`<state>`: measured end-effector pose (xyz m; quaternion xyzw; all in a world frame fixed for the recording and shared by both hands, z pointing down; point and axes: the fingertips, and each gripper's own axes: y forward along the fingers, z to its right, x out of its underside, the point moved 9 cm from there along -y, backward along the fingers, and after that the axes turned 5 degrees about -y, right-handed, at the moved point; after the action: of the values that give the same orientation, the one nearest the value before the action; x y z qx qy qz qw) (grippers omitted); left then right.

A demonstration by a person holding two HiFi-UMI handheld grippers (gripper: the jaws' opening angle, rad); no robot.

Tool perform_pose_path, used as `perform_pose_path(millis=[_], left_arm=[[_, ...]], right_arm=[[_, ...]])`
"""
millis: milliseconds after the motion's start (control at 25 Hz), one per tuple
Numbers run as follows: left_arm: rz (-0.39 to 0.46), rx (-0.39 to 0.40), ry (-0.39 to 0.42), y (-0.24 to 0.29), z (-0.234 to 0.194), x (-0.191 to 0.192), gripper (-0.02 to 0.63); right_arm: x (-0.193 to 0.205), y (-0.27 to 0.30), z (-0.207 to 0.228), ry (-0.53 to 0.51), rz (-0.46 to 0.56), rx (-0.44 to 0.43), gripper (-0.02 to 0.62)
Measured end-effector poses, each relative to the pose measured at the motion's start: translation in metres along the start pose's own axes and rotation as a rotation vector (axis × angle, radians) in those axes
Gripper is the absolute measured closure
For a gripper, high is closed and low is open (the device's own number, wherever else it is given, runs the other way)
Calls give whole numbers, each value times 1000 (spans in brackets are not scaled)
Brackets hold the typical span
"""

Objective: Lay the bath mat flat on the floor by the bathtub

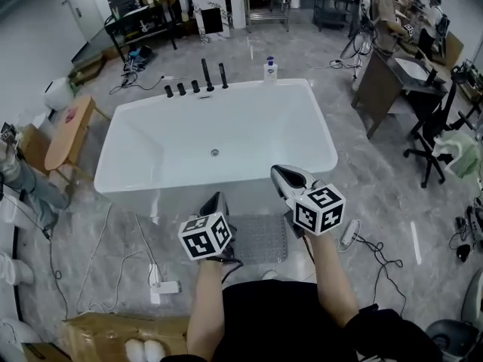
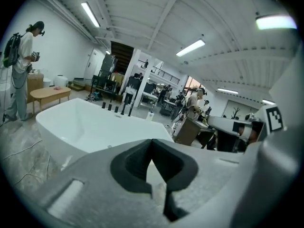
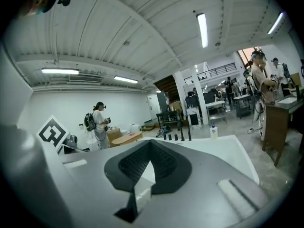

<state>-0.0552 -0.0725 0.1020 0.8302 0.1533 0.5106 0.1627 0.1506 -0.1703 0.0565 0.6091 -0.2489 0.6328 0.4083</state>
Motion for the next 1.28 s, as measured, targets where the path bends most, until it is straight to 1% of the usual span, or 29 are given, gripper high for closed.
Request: perform_pose_path(millis=[240, 360, 440, 560, 800, 1280], left_arm=[[135, 69, 47, -14, 32, -48, 603], [185, 96, 98, -20, 47, -70, 603], [218, 109, 128, -28, 51, -83, 603], [254, 122, 170, -36, 61, -96, 603], [284, 124, 214, -38, 70, -102, 603], [296, 120, 251, -29, 78, -104, 603]], right_arm=[[-54, -22, -5, -84, 141, 7, 589], [-74, -27, -11, -123, 197, 15, 589], [-82, -26, -18, -136, 224, 12, 589], [-88, -26, -22, -134, 235, -11, 589], [-91, -27, -23, -163, 243, -26, 589], [-89, -28, -11, -168, 244, -11, 589]])
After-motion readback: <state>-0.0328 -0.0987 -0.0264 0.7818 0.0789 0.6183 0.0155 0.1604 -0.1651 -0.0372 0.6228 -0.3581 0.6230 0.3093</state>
